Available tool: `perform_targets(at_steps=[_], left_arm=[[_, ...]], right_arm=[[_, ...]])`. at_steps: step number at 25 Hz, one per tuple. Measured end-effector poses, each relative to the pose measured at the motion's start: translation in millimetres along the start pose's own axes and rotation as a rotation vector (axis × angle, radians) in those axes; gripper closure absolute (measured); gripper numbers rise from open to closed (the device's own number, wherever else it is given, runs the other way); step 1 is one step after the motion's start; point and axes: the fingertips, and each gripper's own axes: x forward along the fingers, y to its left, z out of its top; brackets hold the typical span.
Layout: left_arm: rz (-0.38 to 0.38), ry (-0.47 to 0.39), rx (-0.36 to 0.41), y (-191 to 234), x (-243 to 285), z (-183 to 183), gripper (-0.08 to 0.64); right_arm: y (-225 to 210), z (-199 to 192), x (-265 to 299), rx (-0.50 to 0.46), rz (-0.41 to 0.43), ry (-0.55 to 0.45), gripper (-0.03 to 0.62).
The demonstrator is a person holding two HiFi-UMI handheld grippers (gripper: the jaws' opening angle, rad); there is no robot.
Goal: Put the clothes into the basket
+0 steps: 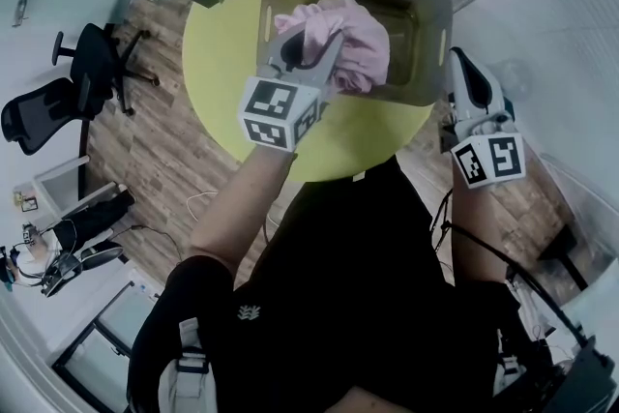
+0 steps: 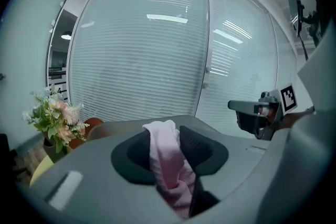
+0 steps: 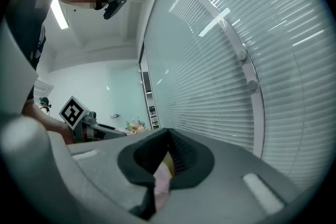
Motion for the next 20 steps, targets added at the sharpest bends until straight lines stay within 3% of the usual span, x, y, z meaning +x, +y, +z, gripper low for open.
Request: perform_targets(at_steps=[3, 6, 9, 14, 20], left_arm=[[0.012, 0.044, 0.016, -0.5, -2.5, -14.1, 0.316], [0.052, -0.020, 0.128, -1.9, -13.0, 0.8, 0.260], [0.050, -0.065, 0.167, -1.7, -16.0, 19.4, 0.258], [0.071, -0.104, 0.138, 9.4, -27.2, 32.6, 0.265], [0.110, -0.172, 0.084, 23.7, -56.1, 41.3, 0.337]], right_arm=[[3.5, 2.7, 0.7, -0.005, 0.003, -0.002, 0.591], [7.3, 5.2, -1.4, -0.005, 0.001, -0.005, 0.591], [10.7, 5.2, 1.8, -0.004, 0.006, -0.008, 0.591], [22.0, 9.6, 8.2, -0.013, 0.028, -0.011, 0.591], [37.0, 21.9, 11.7, -0.036, 0.051, -0.022, 0.591]])
